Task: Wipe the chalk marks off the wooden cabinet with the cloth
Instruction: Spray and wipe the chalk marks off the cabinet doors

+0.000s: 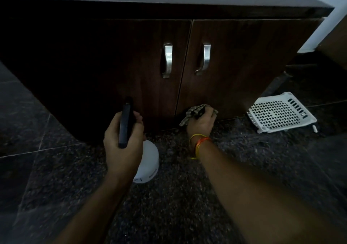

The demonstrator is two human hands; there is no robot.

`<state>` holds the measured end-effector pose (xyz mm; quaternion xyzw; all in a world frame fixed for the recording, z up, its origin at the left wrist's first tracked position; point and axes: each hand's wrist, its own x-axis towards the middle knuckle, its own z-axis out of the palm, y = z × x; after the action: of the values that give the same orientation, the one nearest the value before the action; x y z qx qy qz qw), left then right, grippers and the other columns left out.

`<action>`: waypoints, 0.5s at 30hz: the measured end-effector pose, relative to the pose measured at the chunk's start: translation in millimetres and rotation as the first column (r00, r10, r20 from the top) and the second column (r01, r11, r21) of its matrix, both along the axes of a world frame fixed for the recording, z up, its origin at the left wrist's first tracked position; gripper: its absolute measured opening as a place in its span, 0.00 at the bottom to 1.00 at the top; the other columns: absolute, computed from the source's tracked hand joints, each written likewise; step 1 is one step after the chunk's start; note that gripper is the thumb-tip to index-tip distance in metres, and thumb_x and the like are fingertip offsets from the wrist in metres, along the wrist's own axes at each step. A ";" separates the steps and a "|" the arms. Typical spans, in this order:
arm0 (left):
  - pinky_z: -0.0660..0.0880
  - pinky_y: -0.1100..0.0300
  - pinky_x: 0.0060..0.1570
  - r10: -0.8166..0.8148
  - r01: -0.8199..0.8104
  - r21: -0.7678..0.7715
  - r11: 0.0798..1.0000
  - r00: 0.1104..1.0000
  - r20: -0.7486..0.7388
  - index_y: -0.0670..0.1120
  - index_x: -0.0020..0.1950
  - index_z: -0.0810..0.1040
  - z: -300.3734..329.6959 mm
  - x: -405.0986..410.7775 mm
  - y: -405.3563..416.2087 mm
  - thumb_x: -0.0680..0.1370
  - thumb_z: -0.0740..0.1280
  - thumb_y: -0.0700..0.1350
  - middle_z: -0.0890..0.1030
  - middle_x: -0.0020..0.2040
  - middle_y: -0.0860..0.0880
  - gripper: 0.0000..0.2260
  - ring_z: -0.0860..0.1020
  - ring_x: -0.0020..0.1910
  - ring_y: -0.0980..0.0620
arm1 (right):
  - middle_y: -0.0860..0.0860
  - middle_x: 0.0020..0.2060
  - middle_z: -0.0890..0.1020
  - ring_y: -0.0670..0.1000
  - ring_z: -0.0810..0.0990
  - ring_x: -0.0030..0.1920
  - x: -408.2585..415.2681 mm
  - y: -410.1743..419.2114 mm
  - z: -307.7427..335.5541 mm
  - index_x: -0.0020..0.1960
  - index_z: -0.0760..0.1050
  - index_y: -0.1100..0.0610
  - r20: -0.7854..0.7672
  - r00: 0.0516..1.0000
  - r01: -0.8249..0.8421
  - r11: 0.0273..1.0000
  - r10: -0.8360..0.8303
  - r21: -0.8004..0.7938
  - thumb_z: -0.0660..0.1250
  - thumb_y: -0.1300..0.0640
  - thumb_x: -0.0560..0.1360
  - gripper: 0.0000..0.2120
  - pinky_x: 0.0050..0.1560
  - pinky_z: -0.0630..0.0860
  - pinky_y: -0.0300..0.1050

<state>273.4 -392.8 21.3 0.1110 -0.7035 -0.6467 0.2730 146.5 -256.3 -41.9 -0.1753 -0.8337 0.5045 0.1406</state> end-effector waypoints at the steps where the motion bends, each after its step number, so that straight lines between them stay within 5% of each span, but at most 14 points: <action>1: 0.73 0.61 0.34 -0.005 0.005 0.001 1.000 1.000 -0.001 0.40 0.49 0.77 0.0 -1.2 1.9 0.80 0.64 0.40 0.76 0.40 0.37 0.04 0.75 0.34 0.50 | 0.63 0.63 0.68 0.63 0.69 0.63 -5.1 8.8 3.3 0.62 0.68 0.64 -0.014 0.999 0.028 1.000 -0.028 -0.001 0.61 0.68 0.71 0.19 0.61 0.63 0.46; 8: 0.74 0.61 0.34 -0.041 0.040 -0.027 0.999 0.999 -0.014 0.40 0.50 0.76 11.2 -7.6 17.6 0.81 0.64 0.38 0.76 0.39 0.38 0.03 0.75 0.34 0.50 | 0.65 0.61 0.71 0.62 0.71 0.62 -30.3 53.2 52.0 0.62 0.70 0.64 -0.172 0.972 0.159 0.987 -0.163 -0.034 0.62 0.69 0.70 0.19 0.60 0.60 0.41; 15: 0.75 0.64 0.35 -0.100 0.101 0.011 0.995 0.994 -0.044 0.43 0.52 0.77 34.8 -4.3 34.4 0.80 0.65 0.39 0.77 0.40 0.51 0.03 0.76 0.36 0.51 | 0.61 0.65 0.67 0.60 0.67 0.67 -20.4 39.1 112.0 0.64 0.68 0.62 -0.338 0.938 0.085 0.996 -0.075 0.014 0.64 0.67 0.71 0.22 0.61 0.59 0.40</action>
<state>269.1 -358.5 56.1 0.0630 -0.6977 -0.6667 0.2546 126.1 -217.2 70.1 -0.1180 -0.7964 0.5092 0.3041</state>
